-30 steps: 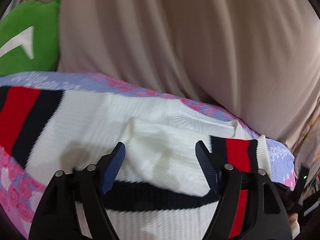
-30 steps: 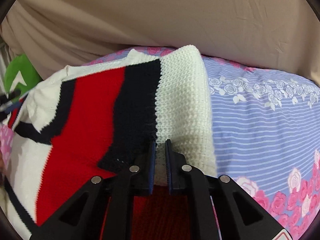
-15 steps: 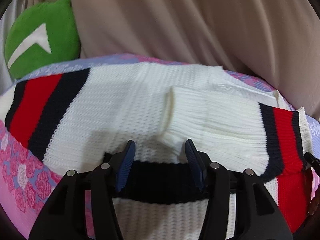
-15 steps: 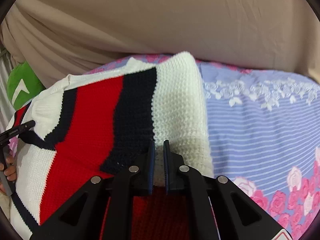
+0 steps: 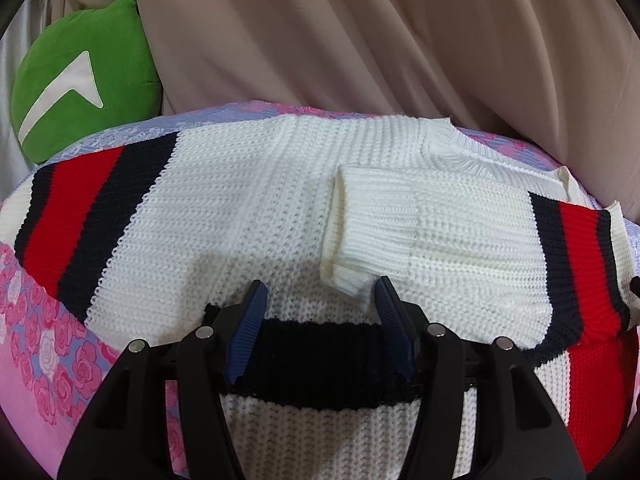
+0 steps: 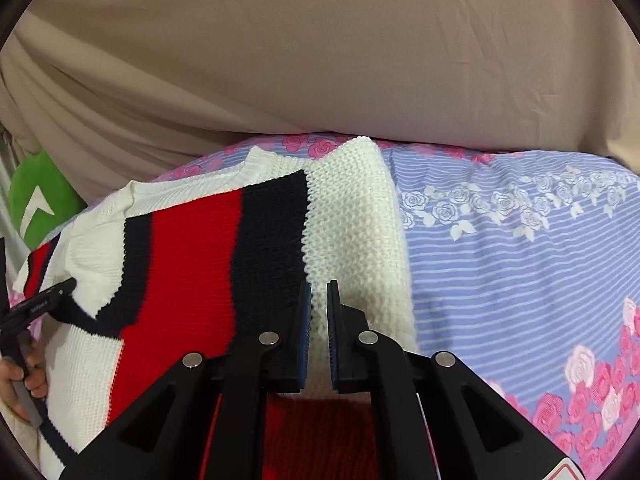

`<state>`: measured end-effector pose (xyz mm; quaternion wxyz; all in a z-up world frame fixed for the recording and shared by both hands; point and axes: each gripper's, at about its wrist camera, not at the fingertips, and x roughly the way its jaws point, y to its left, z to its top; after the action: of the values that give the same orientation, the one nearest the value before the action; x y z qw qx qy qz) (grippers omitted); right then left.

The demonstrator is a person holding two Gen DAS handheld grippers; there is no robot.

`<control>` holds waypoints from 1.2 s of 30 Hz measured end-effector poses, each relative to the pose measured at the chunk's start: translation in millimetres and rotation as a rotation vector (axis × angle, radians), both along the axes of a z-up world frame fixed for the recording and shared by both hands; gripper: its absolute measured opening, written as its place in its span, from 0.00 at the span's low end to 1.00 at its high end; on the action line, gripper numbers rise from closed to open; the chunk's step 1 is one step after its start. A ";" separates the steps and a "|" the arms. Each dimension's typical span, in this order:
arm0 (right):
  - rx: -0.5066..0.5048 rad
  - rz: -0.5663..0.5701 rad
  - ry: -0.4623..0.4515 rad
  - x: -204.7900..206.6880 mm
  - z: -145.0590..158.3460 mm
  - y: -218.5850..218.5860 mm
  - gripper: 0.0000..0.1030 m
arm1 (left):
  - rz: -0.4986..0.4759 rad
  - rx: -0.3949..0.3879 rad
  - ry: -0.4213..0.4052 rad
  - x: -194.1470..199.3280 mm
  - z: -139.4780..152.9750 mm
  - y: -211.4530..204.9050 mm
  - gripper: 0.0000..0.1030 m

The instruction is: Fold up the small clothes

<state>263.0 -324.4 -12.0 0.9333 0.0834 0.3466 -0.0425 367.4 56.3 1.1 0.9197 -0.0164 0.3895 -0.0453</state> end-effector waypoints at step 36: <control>-0.117 -0.029 0.056 0.7 -21.1 9.4 0.06 | 0.680 -0.374 -0.024 17.2 -3.9 402.7 0.39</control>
<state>263.7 -315.1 -33.2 0.9259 0.0324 0.3680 -0.0788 384.6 459.0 -2.8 0.8680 -0.3113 0.3359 0.1919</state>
